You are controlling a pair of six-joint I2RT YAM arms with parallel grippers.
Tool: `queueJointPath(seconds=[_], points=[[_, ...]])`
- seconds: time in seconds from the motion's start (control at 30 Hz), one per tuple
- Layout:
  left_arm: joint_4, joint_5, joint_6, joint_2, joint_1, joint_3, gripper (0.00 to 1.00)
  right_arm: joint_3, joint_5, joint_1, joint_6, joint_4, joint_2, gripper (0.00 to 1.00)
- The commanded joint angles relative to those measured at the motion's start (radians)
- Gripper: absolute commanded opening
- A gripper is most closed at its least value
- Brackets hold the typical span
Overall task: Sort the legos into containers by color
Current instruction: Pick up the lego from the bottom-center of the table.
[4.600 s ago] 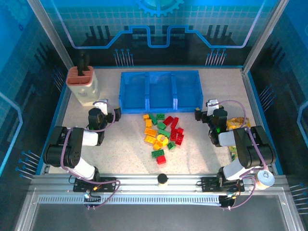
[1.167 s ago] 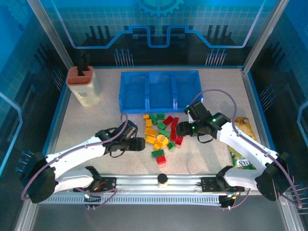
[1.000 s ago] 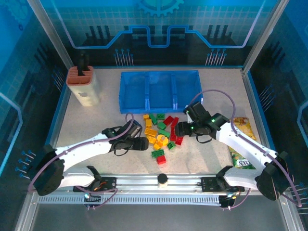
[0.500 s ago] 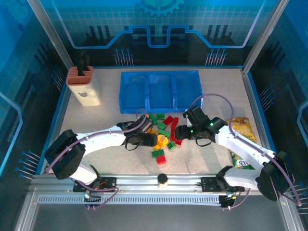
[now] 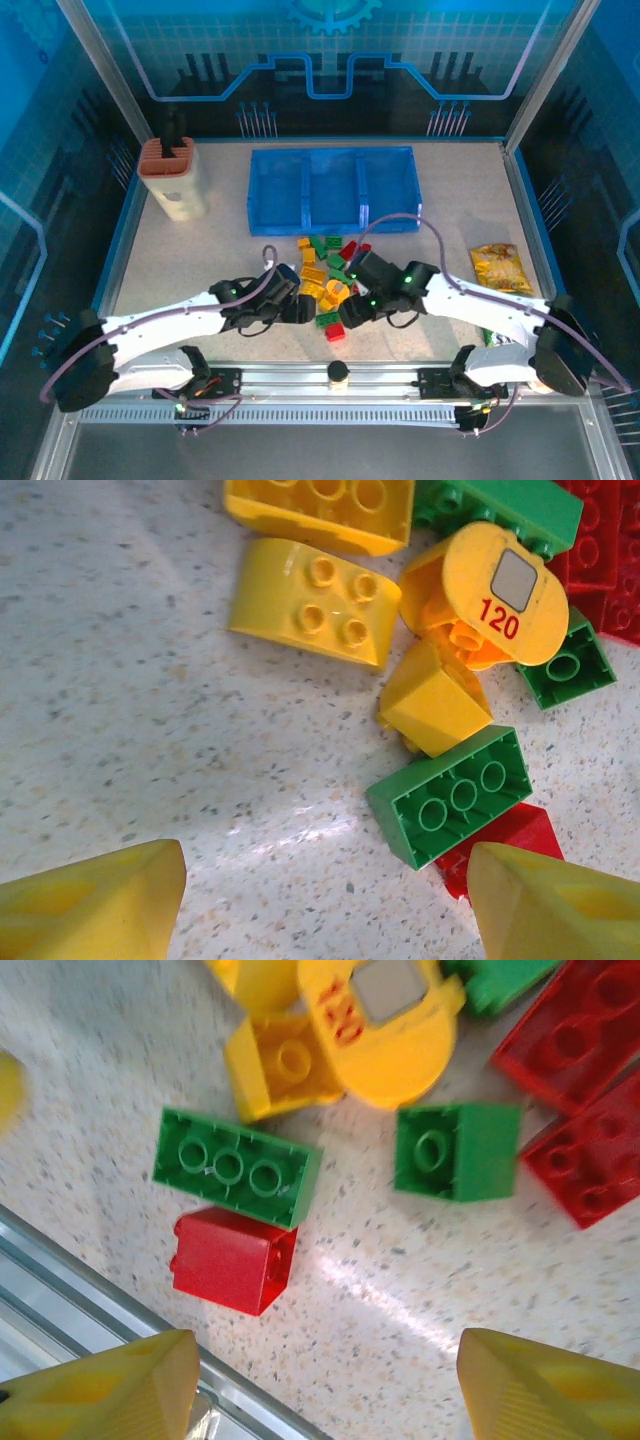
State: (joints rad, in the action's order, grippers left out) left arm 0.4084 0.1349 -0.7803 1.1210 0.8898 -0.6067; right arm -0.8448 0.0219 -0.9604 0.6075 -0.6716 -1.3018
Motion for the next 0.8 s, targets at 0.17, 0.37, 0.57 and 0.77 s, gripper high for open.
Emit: queueJointPath(seconds=[0.17, 0.37, 0.57, 0.77], points=[[0.09, 0.036, -0.017, -0.159, -0.09, 0.055, 0.76, -0.105, 0.074, -0.139, 0.122, -0.011, -0.175, 0.68], [0.106, 0.025, -0.032, -0.231, -0.125, 0.091, 0.75, -0.118, 0.055, -0.188, 0.153, 0.036, -0.239, 0.68], [0.129, 0.031, -0.051, -0.271, -0.136, 0.109, 0.76, -0.128, 0.036, -0.199, 0.168, 0.093, -0.315, 0.66], [0.16, 0.047, -0.055, -0.31, -0.149, 0.111, 0.76, -0.15, 0.049, -0.217, 0.196, 0.101, -0.382, 0.56]])
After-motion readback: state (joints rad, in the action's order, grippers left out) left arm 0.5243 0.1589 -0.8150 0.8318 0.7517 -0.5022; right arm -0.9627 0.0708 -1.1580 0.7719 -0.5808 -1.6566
